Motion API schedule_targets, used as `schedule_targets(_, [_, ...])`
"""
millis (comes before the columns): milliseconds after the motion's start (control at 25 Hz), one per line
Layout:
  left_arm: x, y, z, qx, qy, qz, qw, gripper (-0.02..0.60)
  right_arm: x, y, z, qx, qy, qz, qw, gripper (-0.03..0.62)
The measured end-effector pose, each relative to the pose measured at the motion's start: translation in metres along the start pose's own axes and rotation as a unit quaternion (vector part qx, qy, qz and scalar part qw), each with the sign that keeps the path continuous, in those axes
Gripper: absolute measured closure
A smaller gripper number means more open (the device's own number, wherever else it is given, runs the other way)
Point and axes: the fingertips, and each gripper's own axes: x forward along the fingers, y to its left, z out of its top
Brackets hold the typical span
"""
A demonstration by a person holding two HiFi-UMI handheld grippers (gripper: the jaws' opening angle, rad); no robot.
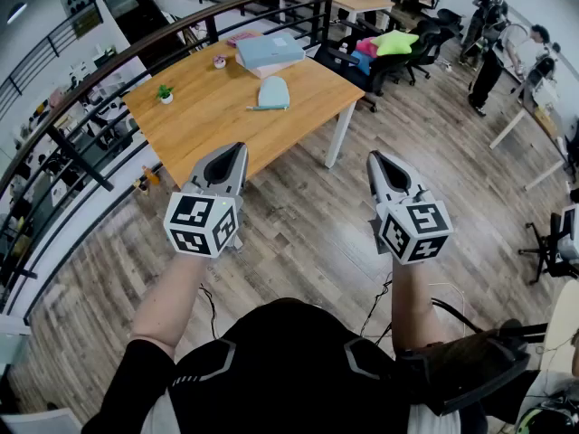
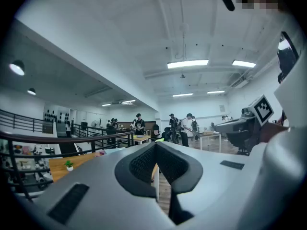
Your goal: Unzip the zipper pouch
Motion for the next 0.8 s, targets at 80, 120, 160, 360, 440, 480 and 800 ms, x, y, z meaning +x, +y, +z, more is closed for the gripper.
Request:
schedule_targets(80, [-0.004, -0.006, 0.002, 0.009, 0.001, -0.006, 0.9999, 0.552, -0.004, 0.003, 0.002, -0.002, -0.001, 0.005, 1.000, 0.586])
schedule_targets(120, [-0.005, -0.009, 0.003, 0.016, 0.000, -0.011, 0.9998, 0.552, -0.006, 0.003, 0.003, 0.000, -0.003, 0.006, 1.000, 0.586])
schedule_targets(160, [-0.005, -0.012, 0.005, 0.027, -0.001, -0.015, 0.9995, 0.552, -0.007, 0.003, 0.005, 0.002, -0.007, 0.007, 1.000, 0.586])
schedule_targets(360, [-0.010, -0.020, 0.004, 0.044, 0.001, -0.009, 0.9990, 0.552, -0.016, 0.005, 0.003, 0.010, -0.012, 0.012, 1.000, 0.585])
schedule_targets(440, [-0.012, -0.021, 0.004, 0.031, -0.004, -0.002, 0.9995, 0.552, -0.020, 0.004, 0.001, 0.015, -0.012, 0.010, 1.000, 0.585])
schedule_targets(480, [-0.012, -0.020, 0.006, 0.028, -0.007, 0.003, 0.9996, 0.551, -0.021, 0.004, 0.000, 0.017, -0.011, 0.010, 1.000, 0.585])
schedule_targets(800, [-0.013, -0.020, 0.006, 0.029, -0.012, 0.020, 0.9993, 0.551, -0.023, 0.003, -0.003, 0.012, -0.006, 0.015, 1.000, 0.583])
